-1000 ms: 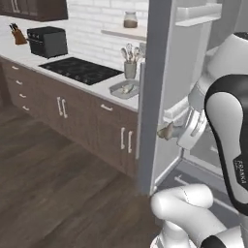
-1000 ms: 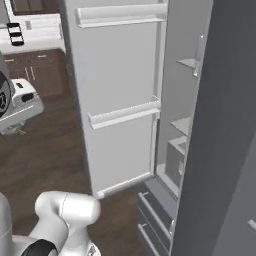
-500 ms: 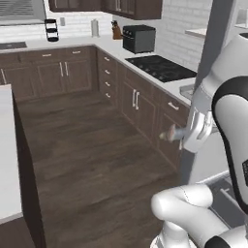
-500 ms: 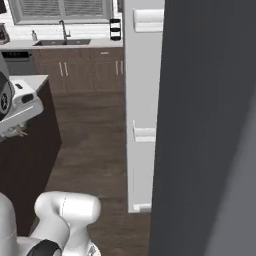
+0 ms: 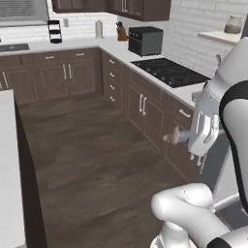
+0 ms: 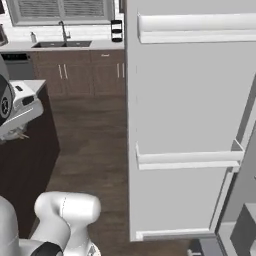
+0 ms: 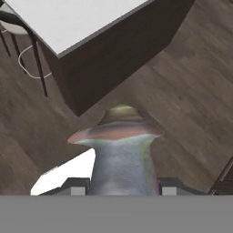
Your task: Place one mushroom and one fish in each tupperware on the nearby counter, to pack two identical lunches.
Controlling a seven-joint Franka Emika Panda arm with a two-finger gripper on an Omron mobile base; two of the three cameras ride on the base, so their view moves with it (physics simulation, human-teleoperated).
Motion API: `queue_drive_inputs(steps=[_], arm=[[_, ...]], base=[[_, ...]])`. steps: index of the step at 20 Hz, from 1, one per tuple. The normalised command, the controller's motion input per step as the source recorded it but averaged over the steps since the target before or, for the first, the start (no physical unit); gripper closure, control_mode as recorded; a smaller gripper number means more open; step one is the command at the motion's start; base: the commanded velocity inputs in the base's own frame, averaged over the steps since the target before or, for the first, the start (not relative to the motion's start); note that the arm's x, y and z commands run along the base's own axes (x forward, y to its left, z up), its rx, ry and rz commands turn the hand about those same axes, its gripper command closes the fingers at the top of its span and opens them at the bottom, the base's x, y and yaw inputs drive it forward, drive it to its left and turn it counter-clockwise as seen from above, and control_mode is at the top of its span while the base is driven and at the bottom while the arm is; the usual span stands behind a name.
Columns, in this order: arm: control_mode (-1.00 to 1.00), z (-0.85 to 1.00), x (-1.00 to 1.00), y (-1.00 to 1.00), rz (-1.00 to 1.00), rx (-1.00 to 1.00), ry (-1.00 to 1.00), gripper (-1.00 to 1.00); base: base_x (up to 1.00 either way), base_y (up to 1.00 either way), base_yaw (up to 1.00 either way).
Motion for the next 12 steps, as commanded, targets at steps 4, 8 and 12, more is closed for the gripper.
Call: queue_drive_inputs(steps=[4, 8, 12], arm=[[1.00, 0.00, 0.00, 0.00, 0.00, 0.00, 0.00, 1.00], [1.00, 0.00, 0.00, 0.00, 0.00, 0.00, 0.00, 1.00], [1.00, 0.00, 0.00, 0.00, 0.00, 0.00, 0.00, 1.00]], base=[[0.84, 0.29, -0.01], [0.96, 0.35, 0.00], [0.88, 0.43, -0.09]])
